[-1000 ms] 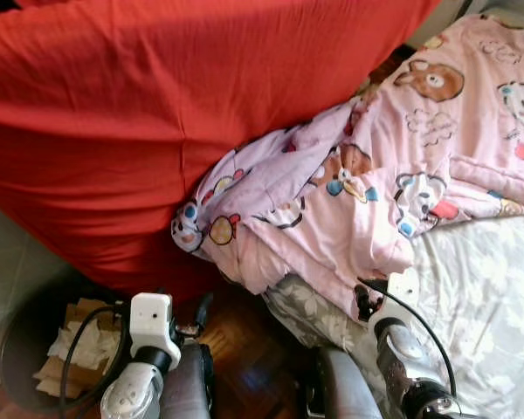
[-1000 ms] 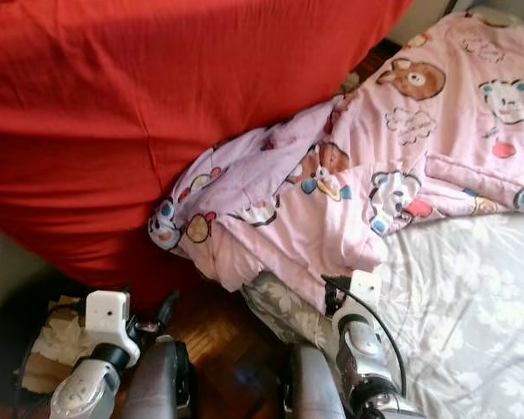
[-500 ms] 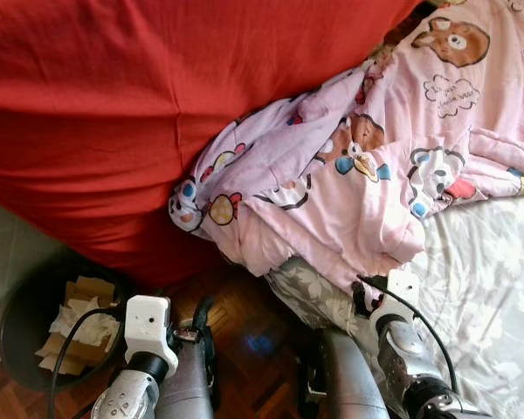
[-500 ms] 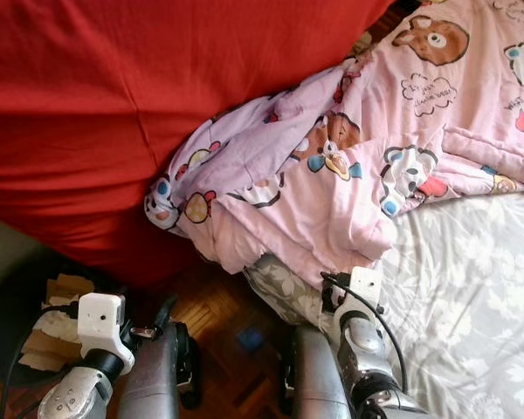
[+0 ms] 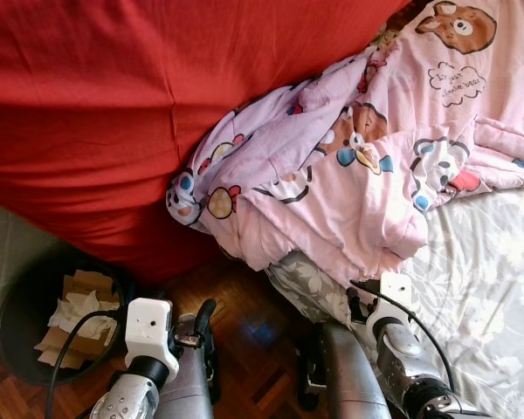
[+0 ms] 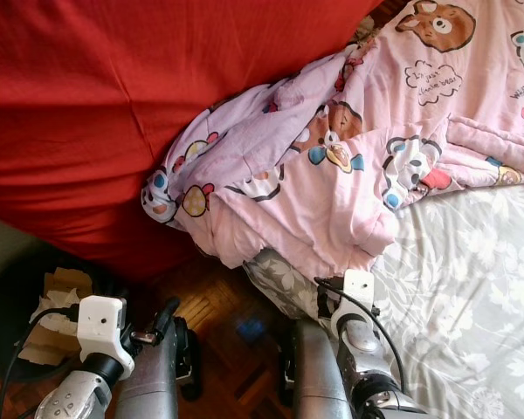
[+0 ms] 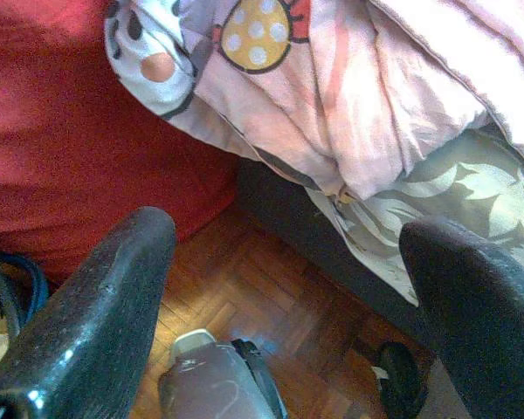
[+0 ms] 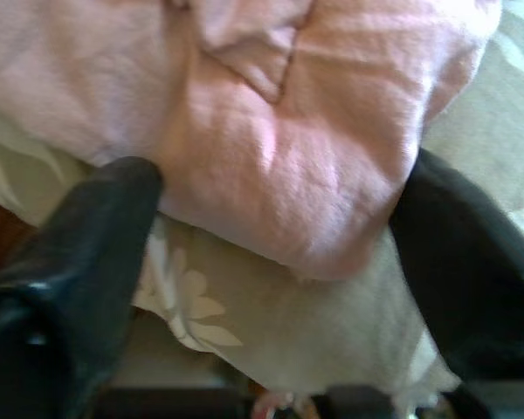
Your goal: Clean up the room
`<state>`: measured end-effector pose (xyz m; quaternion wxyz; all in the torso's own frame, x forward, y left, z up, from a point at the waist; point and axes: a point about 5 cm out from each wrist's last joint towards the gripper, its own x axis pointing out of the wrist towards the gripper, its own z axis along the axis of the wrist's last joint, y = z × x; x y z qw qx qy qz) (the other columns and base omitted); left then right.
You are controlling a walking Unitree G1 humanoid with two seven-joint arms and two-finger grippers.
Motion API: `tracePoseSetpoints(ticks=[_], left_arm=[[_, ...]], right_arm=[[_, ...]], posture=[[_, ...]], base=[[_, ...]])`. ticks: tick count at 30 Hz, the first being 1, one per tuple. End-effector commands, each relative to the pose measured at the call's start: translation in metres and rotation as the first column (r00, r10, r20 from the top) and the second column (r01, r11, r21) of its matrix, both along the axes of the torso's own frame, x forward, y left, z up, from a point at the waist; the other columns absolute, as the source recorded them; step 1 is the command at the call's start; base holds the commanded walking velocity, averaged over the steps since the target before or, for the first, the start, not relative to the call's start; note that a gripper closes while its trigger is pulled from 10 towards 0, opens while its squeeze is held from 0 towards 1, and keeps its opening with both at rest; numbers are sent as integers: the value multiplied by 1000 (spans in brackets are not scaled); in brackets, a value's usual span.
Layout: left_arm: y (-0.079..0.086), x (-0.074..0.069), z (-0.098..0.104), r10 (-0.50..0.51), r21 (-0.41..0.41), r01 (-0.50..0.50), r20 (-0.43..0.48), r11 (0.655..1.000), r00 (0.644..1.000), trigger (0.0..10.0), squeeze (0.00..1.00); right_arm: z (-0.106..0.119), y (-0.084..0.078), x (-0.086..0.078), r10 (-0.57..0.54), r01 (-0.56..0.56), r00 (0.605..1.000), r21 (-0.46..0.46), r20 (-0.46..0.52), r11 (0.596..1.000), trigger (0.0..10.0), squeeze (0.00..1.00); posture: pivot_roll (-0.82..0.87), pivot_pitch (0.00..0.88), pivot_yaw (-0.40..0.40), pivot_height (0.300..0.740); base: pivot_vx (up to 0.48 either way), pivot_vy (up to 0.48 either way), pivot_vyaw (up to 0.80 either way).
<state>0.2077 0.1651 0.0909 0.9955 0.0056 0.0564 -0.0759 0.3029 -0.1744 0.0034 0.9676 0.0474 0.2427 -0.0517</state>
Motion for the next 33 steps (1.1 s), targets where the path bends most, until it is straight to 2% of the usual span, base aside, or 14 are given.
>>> tracePoseSetpoints(ticks=[1,7,22,27,33], left_arm=[[2,-7,-10,5,6,-5,-53,1000,999,10000,0],[0,-4,-10,7,3,-7,-54,1000,999,10000,0],[1,10,-21,22,3,-22,-54,1000,998,10000,0],[3,13,-30,29,6,-28,-68,1000,997,10000,0],[4,23,-41,37,10,-36,-82,999,996,10000,0]], right_arm=[[-12,6,-11,25,-24,999,10,-46,1000,0,0],[-14,10,-13,67,-68,997,-34,-47,997,0,0],[-19,10,-19,61,-63,997,-25,-56,998,0,0],[-25,8,-27,51,-53,996,-22,-75,998,0,0],[-32,3,-36,17,-18,995,-3,-97,1000,0,0]], posture=[[56,483,-3,630],[58,470,-2,630],[44,389,-20,630],[34,352,-21,630],[24,296,-30,630]], base=[[0,0,0],[0,0,0],[0,0,0],[0,0,0],[0,0,0]])
